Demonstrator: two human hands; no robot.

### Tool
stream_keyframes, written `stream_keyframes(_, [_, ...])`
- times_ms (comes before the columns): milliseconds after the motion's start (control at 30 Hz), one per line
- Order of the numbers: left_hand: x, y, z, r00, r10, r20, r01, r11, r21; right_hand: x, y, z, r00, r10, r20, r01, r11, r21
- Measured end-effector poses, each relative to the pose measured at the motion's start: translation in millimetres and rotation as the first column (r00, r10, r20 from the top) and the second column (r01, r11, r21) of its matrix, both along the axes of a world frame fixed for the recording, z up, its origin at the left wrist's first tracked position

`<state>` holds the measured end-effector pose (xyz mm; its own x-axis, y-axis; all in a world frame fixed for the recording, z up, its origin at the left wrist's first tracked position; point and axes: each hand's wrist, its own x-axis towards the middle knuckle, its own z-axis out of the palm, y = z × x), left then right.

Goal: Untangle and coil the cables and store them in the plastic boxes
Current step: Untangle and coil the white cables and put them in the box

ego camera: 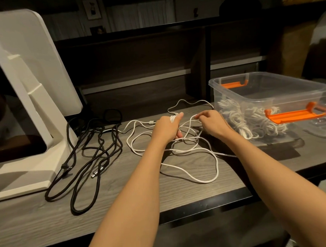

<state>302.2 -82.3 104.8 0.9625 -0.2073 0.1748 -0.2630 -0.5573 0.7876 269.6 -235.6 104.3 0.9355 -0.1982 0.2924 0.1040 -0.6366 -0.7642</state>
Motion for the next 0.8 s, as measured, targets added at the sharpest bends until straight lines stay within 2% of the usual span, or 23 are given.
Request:
stream_keyframes(33, [0.0,0.3,0.0,1.000,0.001,0.014,-0.002,0.999,0.036,0.8,0.4,-0.9,0.999,0.016,-0.044,-0.014,0.999,0.048])
stream_keyframes(100, [0.0,0.6,0.3,0.999,0.019,0.048,-0.024,0.994,0.102,0.9,1.8,-0.7,0.994,0.070,-0.086,-0.046,0.966,0.255])
stream_keyframes(167, [0.2,0.2,0.9,0.995,0.034,0.093,-0.051,0.981,0.188,-0.4,0.4,1.5,0.993,0.098,-0.065,-0.057,0.883,0.465])
stream_keyframes(233, [-0.9,-0.6,0.9,0.992,0.026,0.123,-0.059,0.960,0.274,-2.4,-2.3,3.3,0.987,0.155,-0.038,-0.093,0.755,0.649])
stream_keyframes(300, [-2.9,-2.0,1.3,0.987,0.038,0.157,-0.089,0.939,0.333,-5.1,-4.9,5.9,0.973,0.229,-0.021,-0.134,0.638,0.759])
stream_keyframes(367, [-2.2,-2.4,0.0,0.982,0.076,0.171,-0.128,0.941,0.314,-8.2,-6.4,7.4,0.960,0.280,-0.022,-0.160,0.609,0.777])
stream_keyframes(400, [-1.2,-2.2,-0.4,0.982,0.103,0.158,-0.142,0.954,0.264,-9.2,-5.4,7.8,0.961,0.273,-0.037,-0.155,0.647,0.747])
stream_keyframes(433, [0.7,-2.2,-0.7,0.983,0.126,0.132,-0.151,0.969,0.194,-9.8,-3.9,7.6,0.971,0.233,-0.056,-0.135,0.725,0.676])
stream_keyframes(500, [2.5,-1.1,0.3,0.988,0.144,0.059,-0.145,0.989,0.004,-8.1,-0.8,5.1,0.997,0.052,-0.052,-0.030,0.932,0.360])
stream_keyframes(533, [1.3,-0.5,2.0,0.991,0.134,0.008,-0.132,0.985,-0.109,-5.9,0.5,3.0,0.999,-0.038,-0.004,0.039,0.985,0.169])
stream_keyframes(600, [-2.1,-1.4,5.4,0.993,0.088,-0.083,-0.108,0.951,-0.290,-4.5,3.7,0.6,0.986,-0.103,0.128,0.116,0.988,-0.100])
stream_keyframes(700, [-6.8,-4.0,8.1,0.991,0.045,-0.127,-0.090,0.920,-0.382,-6.3,6.1,-0.8,0.938,0.062,0.342,0.058,0.942,-0.330])
stream_keyframes(800, [-8.4,-3.3,11.6,0.986,0.046,-0.161,-0.119,0.867,-0.483,-9.4,9.8,1.2,0.906,0.211,0.368,-0.003,0.870,-0.494])
